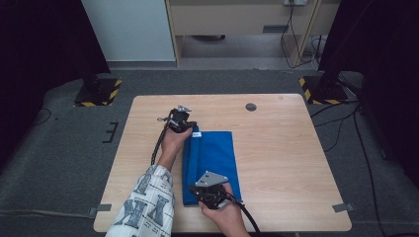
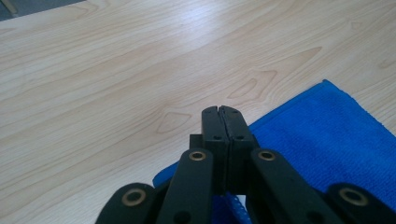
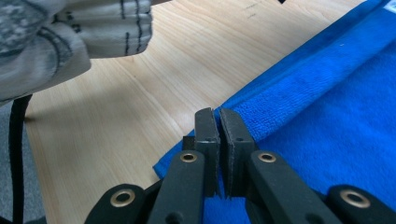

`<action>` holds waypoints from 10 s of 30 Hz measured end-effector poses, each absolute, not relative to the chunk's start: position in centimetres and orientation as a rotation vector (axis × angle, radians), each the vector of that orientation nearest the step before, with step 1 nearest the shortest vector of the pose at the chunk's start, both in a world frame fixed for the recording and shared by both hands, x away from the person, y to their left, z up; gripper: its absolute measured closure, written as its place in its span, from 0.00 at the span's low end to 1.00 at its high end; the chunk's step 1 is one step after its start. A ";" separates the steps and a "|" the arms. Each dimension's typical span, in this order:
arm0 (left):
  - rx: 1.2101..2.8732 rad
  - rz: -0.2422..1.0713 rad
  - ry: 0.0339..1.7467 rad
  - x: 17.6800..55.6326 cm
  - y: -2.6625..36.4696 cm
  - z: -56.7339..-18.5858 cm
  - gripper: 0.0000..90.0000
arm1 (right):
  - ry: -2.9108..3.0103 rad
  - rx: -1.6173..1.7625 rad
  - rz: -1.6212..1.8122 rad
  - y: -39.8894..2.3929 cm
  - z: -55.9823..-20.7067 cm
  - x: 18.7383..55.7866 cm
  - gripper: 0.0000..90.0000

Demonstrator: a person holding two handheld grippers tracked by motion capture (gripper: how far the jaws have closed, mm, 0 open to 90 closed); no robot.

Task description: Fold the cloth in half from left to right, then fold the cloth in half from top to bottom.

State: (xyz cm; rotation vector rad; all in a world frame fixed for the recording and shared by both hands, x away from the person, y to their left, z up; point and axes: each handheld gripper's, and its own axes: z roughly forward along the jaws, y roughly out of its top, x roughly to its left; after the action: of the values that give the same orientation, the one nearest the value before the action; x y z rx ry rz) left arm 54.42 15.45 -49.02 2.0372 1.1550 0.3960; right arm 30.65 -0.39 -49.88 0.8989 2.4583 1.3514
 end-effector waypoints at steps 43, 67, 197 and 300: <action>2.016 0.353 1.093 53.9 9.3 -48.7 0.99 | 2.428 0.957 1.288 -6.8 -49.9 30.0 0.96; 2.054 0.324 1.065 54.1 6.5 -48.9 0.99 | 2.418 0.984 1.282 -9.1 -50.2 29.7 0.96; 2.005 0.363 1.022 49.1 15.5 -46.9 0.15 | 2.362 1.076 1.113 -11.1 -46.0 46.4 0.30; 1.993 0.336 1.058 52.1 13.3 -49.5 0.94 | 2.305 1.228 1.243 -10.9 -48.7 53.7 0.95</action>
State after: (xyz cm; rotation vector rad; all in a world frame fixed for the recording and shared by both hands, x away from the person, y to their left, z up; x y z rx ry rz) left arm 52.07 13.33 -49.50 1.9932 1.0582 0.3361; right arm 53.71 -10.91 -48.73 1.2276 2.3049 1.2433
